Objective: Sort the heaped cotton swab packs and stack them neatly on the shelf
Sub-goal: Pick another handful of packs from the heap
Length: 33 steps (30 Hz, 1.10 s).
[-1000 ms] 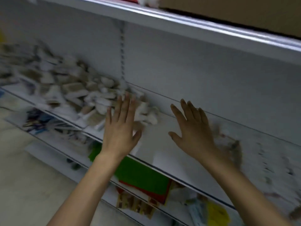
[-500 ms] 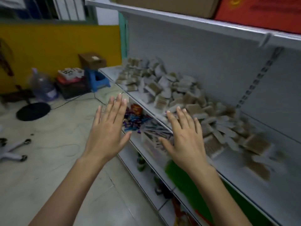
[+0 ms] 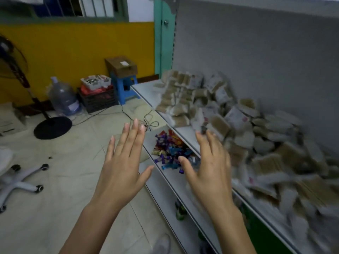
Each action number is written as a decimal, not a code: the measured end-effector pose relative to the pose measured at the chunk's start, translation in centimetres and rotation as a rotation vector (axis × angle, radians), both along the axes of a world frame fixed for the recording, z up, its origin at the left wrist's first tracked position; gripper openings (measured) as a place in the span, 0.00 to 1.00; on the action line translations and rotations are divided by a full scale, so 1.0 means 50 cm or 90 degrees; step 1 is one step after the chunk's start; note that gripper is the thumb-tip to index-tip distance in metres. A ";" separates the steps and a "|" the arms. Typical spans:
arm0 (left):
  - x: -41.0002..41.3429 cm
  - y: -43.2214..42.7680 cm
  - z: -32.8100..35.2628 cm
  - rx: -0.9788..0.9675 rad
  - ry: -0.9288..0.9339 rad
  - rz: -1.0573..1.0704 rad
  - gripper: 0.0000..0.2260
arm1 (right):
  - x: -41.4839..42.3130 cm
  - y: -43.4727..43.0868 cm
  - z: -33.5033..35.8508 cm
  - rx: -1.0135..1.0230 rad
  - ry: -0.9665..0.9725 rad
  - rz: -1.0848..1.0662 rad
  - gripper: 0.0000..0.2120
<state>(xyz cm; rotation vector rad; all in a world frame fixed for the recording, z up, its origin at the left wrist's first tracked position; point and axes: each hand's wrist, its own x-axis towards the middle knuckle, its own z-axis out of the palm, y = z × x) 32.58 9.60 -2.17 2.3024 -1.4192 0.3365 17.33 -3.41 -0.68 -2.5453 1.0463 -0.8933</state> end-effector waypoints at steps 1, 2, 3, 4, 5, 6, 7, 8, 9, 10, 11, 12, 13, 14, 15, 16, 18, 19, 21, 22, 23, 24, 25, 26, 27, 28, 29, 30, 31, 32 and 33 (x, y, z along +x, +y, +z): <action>0.043 -0.024 0.003 0.004 -0.002 -0.003 0.39 | 0.045 -0.026 0.005 0.005 0.005 0.005 0.31; 0.085 -0.046 0.007 0.006 -0.002 -0.004 0.39 | 0.089 -0.051 0.011 0.008 0.010 0.013 0.31; 0.123 -0.066 0.013 0.007 0.003 -0.004 0.40 | 0.131 -0.075 0.020 0.012 0.008 0.021 0.30; 0.160 -0.086 0.019 0.006 0.012 -0.005 0.40 | 0.168 -0.098 0.032 0.014 0.001 0.029 0.29; 0.192 -0.106 0.026 0.001 0.020 -0.006 0.40 | 0.202 -0.121 0.043 0.008 -0.006 0.035 0.28; 0.223 -0.126 0.032 -0.006 0.027 -0.008 0.40 | 0.234 -0.142 0.053 0.000 -0.007 0.040 0.28; 0.250 -0.145 0.035 -0.013 0.034 -0.012 0.39 | 0.263 -0.162 0.061 -0.001 -0.001 0.042 0.28; 0.274 -0.161 0.034 -0.019 0.042 -0.016 0.39 | 0.286 -0.180 0.066 0.008 0.008 0.045 0.28; 0.297 -0.176 0.032 -0.026 0.056 -0.025 0.38 | 0.306 -0.197 0.068 0.019 0.011 0.047 0.28; 0.319 -0.192 0.028 -0.033 0.072 -0.033 0.37 | 0.325 -0.215 0.068 0.027 0.012 0.048 0.28; 0.343 -0.213 0.024 -0.040 0.087 -0.042 0.36 | 0.342 -0.230 0.067 0.028 0.014 0.046 0.27; 0.368 -0.236 0.019 -0.047 0.101 -0.053 0.36 | 0.360 -0.245 0.065 0.026 0.017 0.044 0.27; 0.394 -0.262 0.014 -0.052 0.113 -0.067 0.36 | 0.377 -0.261 0.060 0.022 0.018 0.042 0.26; 0.423 -0.291 0.007 -0.054 0.123 -0.085 0.37 | 0.395 -0.277 0.053 0.023 0.015 0.038 0.25; 0.452 -0.320 0.000 -0.054 0.131 -0.104 0.37 | 0.414 -0.292 0.045 0.027 0.008 0.032 0.23; 0.482 -0.350 -0.006 -0.051 0.138 -0.122 0.37 | 0.435 -0.307 0.037 0.031 0.005 0.023 0.22; 0.550 -0.410 -0.021 -0.048 0.162 -0.157 0.37 | 0.489 -0.337 0.025 0.043 0.014 0.006 0.20; 0.587 -0.439 -0.028 -0.044 0.177 -0.175 0.37 | 0.522 -0.355 0.021 0.043 0.015 -0.001 0.20; 0.665 -0.498 -0.045 -0.031 0.205 -0.215 0.37 | 0.599 -0.397 0.016 0.032 0.017 -0.033 0.18; 0.708 -0.528 -0.054 -0.022 0.218 -0.243 0.36 | 0.642 -0.419 0.018 0.025 0.030 -0.060 0.16; 0.750 -0.554 -0.061 -0.008 0.235 -0.270 0.36 | 0.684 -0.444 0.021 0.024 0.051 -0.090 0.14; 0.791 -0.580 -0.069 0.008 0.255 -0.294 0.36 | 0.724 -0.468 0.023 0.031 0.074 -0.118 0.13; 0.828 -0.604 -0.076 0.022 0.273 -0.310 0.36 | 0.760 -0.495 0.026 0.044 0.090 -0.138 0.14; 0.859 -0.626 -0.082 0.035 0.293 -0.320 0.36 | 0.790 -0.523 0.028 0.055 0.093 -0.151 0.16; 0.883 -0.646 -0.085 0.044 0.317 -0.332 0.36 | 0.814 -0.551 0.029 0.049 0.093 -0.168 0.18; 0.902 -0.667 -0.089 0.045 0.345 -0.347 0.36 | 0.836 -0.579 0.036 0.036 0.106 -0.197 0.21; 0.916 -0.689 -0.091 0.045 0.372 -0.366 0.36 | 0.854 -0.607 0.046 0.031 0.137 -0.232 0.24; 0.928 -0.712 -0.090 0.051 0.390 -0.388 0.35 | 0.870 -0.633 0.056 0.037 0.179 -0.255 0.26; 0.938 -0.738 -0.088 0.060 0.390 -0.415 0.35 | 0.881 -0.658 0.063 0.050 0.222 -0.265 0.29; 0.946 -0.765 -0.085 0.071 0.369 -0.445 0.35 | 0.887 -0.681 0.068 0.064 0.260 -0.273 0.31; 0.950 -0.794 -0.080 0.077 0.331 -0.476 0.35 | 0.887 -0.701 0.069 0.083 0.296 -0.286 0.33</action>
